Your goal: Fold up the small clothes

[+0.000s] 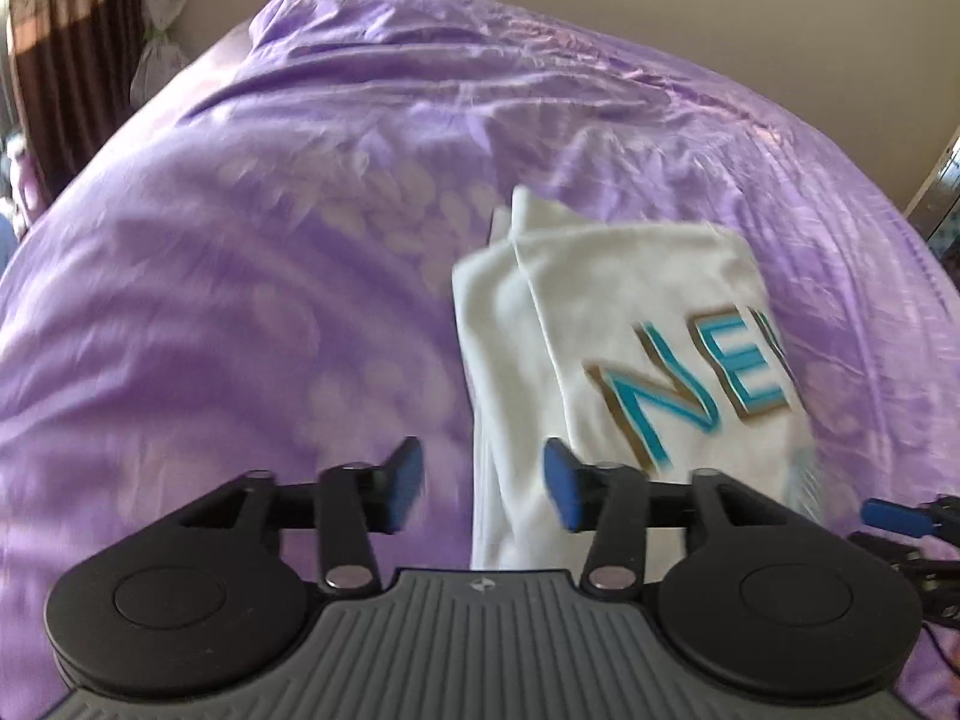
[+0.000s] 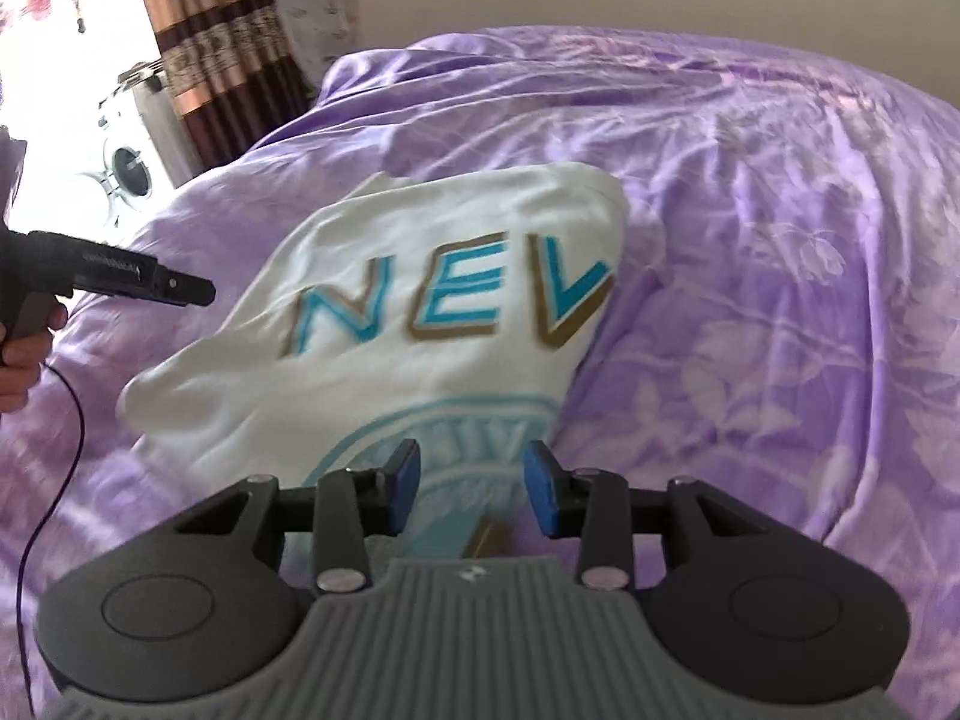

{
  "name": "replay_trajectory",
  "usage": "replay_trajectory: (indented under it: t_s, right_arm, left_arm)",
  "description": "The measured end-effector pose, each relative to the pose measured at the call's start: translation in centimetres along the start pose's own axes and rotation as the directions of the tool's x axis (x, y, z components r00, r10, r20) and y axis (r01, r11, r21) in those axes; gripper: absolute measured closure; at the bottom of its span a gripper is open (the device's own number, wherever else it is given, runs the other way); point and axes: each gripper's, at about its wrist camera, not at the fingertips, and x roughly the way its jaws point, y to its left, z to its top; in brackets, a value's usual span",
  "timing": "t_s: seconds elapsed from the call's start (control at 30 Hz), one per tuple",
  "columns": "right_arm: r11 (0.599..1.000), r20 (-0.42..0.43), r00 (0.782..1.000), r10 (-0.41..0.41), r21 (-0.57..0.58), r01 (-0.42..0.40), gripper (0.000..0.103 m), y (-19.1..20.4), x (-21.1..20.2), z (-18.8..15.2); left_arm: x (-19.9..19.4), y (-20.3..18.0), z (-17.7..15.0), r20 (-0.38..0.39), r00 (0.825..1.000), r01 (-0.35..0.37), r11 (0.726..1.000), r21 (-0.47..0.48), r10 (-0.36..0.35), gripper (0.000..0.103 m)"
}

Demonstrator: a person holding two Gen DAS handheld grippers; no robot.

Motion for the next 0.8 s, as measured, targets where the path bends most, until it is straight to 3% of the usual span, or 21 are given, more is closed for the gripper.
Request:
replay_trajectory:
  t_s: [0.17,0.27,0.33,0.37,0.4,0.43,0.57,0.67,0.8]
  right_arm:
    - [0.999,-0.015,1.0,-0.011,-0.046,0.01,0.063,1.8,-1.8,-4.0]
    - [0.998,-0.041,0.999,-0.02,-0.052,0.018,0.063,2.3,-1.4,-5.5]
    - [0.997,-0.05,0.998,-0.035,-0.071,0.032,0.063,2.5,-0.8,-5.9]
    - [0.995,-0.061,0.997,-0.053,-0.083,0.048,0.066,2.6,-0.5,-6.1]
    - [0.995,-0.07,0.996,-0.063,-0.085,0.057,0.071,2.6,-0.2,-6.2]
    - [0.996,-0.075,0.995,-0.061,-0.076,0.055,0.084,2.5,-0.1,-6.3]
    - [0.999,-0.053,0.998,-0.041,-0.011,0.041,0.102,1.9,-1.0,-6.2]
    - [0.999,-0.041,0.999,-0.034,0.008,0.034,0.103,1.6,-2.1,-6.2]
    - [0.998,-0.104,0.994,-0.028,0.059,0.034,0.103,0.6,-0.9,-7.5]
  left_arm:
    - [-0.4,1.1,-3.5,-0.044,0.999,0.023,0.997,-0.074,-0.027,0.038]
    - [-0.3,1.8,-4.9,-0.03,0.997,0.06,0.987,-0.147,-0.065,0.04]
    - [-0.5,2.1,-5.3,0.004,0.997,0.08,0.98,-0.184,-0.081,0.056]
    - [-0.7,2.1,-5.4,0.018,0.997,0.079,0.978,-0.192,-0.077,0.071]
    - [-1.0,1.9,-5.5,0.039,0.997,0.08,0.977,-0.196,-0.073,0.088]
    - [-1.3,1.8,-5.7,0.059,0.995,0.093,0.977,-0.192,-0.083,0.096]
    - [-3.4,0.4,-6.5,0.139,0.988,0.092,0.985,-0.146,-0.072,0.097]
    - [-3.1,0.2,-7.3,0.108,0.994,0.048,0.99,-0.129,-0.034,0.097]
    - [-0.2,0.8,-8.3,0.047,0.999,-0.011,0.993,-0.116,0.017,0.098]
